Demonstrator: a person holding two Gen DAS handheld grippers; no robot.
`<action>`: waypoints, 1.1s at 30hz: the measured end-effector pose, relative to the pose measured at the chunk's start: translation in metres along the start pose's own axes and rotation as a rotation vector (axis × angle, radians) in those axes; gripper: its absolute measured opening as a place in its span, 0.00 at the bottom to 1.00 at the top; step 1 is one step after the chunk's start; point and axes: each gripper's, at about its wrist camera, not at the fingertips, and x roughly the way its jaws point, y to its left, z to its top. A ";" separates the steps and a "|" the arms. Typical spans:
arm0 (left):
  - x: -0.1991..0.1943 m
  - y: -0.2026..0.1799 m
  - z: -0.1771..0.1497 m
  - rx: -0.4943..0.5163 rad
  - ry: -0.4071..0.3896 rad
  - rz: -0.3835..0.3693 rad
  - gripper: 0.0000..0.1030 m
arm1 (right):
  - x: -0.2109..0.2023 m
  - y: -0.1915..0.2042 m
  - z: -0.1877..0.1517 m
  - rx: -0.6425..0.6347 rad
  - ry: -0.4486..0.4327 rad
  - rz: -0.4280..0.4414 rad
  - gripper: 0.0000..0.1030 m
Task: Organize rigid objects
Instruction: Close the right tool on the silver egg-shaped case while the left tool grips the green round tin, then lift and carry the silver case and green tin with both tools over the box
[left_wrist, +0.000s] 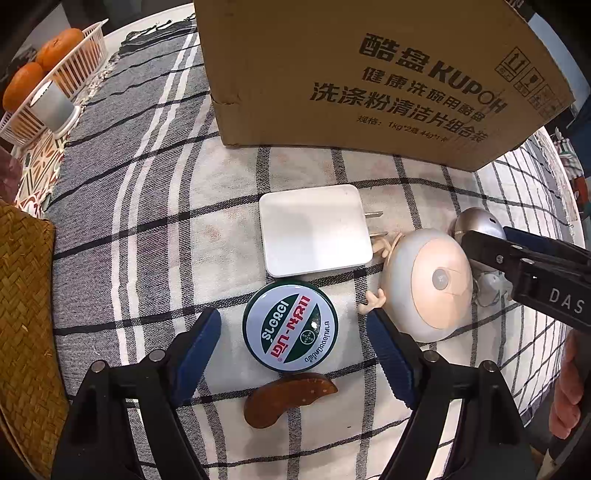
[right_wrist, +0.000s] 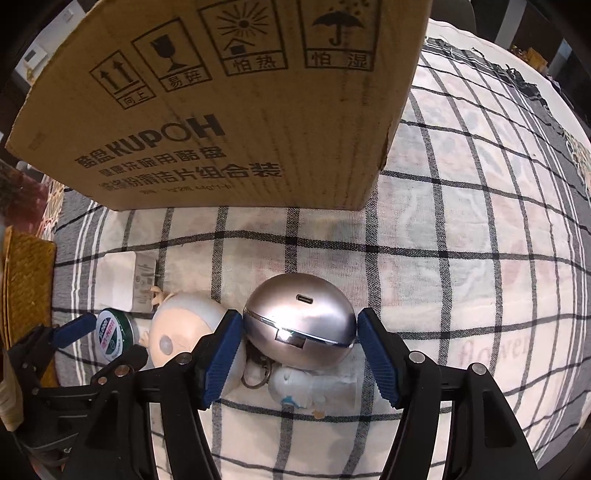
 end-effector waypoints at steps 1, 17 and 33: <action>0.001 0.000 0.001 0.000 -0.002 -0.002 0.75 | 0.001 -0.003 0.000 0.001 0.001 0.000 0.64; -0.001 0.002 -0.002 0.005 -0.036 0.037 0.49 | 0.017 -0.018 0.005 0.032 0.002 0.004 0.64; -0.033 0.001 -0.026 -0.034 -0.130 0.053 0.49 | -0.019 0.000 -0.020 0.025 -0.098 -0.026 0.64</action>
